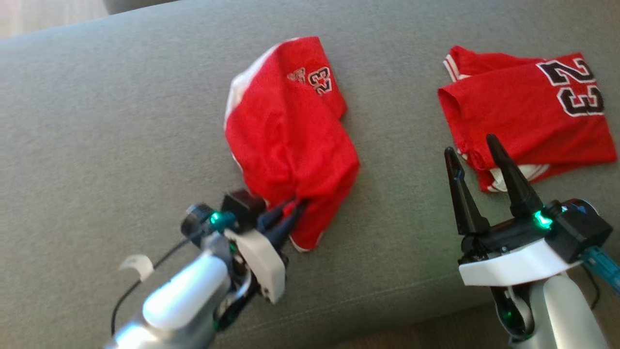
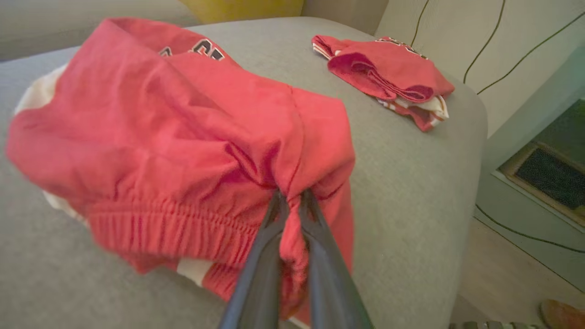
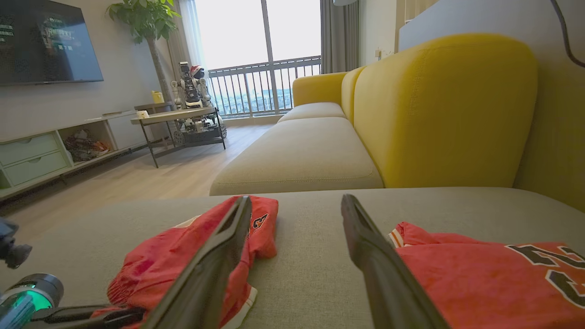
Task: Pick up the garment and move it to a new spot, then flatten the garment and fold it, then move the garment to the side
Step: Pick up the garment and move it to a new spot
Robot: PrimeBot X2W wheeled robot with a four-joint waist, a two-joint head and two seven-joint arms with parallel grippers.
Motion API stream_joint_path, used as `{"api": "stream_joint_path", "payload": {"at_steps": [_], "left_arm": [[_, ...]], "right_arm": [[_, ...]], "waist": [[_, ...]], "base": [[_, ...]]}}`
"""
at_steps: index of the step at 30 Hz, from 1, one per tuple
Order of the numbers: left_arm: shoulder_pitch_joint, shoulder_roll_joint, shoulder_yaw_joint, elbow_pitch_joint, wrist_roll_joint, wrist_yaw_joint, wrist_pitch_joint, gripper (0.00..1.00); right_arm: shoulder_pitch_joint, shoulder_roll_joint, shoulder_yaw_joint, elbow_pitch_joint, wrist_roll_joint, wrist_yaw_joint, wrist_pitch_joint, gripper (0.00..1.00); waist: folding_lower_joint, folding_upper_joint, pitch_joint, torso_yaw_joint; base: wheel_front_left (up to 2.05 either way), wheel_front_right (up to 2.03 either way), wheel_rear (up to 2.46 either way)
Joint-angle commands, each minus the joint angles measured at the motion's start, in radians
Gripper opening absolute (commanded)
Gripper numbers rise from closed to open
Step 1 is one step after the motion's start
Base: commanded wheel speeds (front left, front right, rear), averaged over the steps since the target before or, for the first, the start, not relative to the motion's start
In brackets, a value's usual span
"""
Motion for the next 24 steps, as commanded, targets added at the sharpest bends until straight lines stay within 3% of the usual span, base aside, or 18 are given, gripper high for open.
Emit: {"api": "stream_joint_path", "payload": {"at_steps": [1, 5, 7, 8, 13, 17, 24], "left_arm": [[0.002, 0.002, 0.015, -0.028, -0.006, -0.014, -0.008, 0.0], [0.024, -0.001, 0.014, -0.042, -0.019, -0.011, -0.009, 0.0], [0.041, -0.001, 0.035, -0.059, -0.03, 0.011, -0.017, 0.78], [0.052, 0.0, 0.052, -0.07, -0.038, 0.025, -0.021, 1.0], [0.13, 0.013, 0.143, -0.154, -0.087, 0.09, -0.034, 1.0], [0.21, 0.025, 0.255, -0.249, -0.099, 0.169, -0.038, 1.0], [0.409, -0.014, 0.522, -0.473, 0.039, 0.294, -0.038, 1.0]], "right_arm": [[0.006, 0.001, 0.019, -0.027, -0.007, 0.0, -0.006, 1.0], [0.007, 0.001, 0.024, -0.021, -0.008, 0.0, -0.006, 1.0], [0.008, 0.001, 0.027, -0.02, -0.006, 0.0, -0.006, 1.0], [0.009, 0.001, 0.027, -0.019, -0.005, 0.0, -0.006, 1.0], [0.019, 0.001, 0.022, -0.009, -0.003, 0.0, -0.006, 1.0], [0.03, 0.001, 0.013, -0.005, -0.003, 0.0, -0.006, 1.0], [0.061, 0.001, -0.011, 0.004, 0.003, 0.0, -0.006, 1.0]], "waist": [[-0.0001, 0.0, -0.012, 0.022], [-0.0001, 0.0, -0.022, 0.043], [-0.0001, 0.0, -0.027, 0.055], [-0.0001, 0.0, -0.029, 0.061], [-0.0001, 0.0, -0.043, 0.085], [-0.0001, 0.0, -0.056, 0.103], [-0.0001, 0.0, -0.096, 0.157]], "base": [[0.0, 0.0, 0.0], [0.0, 0.0, 0.0], [0.0, 0.0, 0.0], [0.0, 0.0, 0.0], [0.0, 0.0, 0.0], [0.0, 0.0, 0.0], [0.0, 0.0, 0.0]]}}
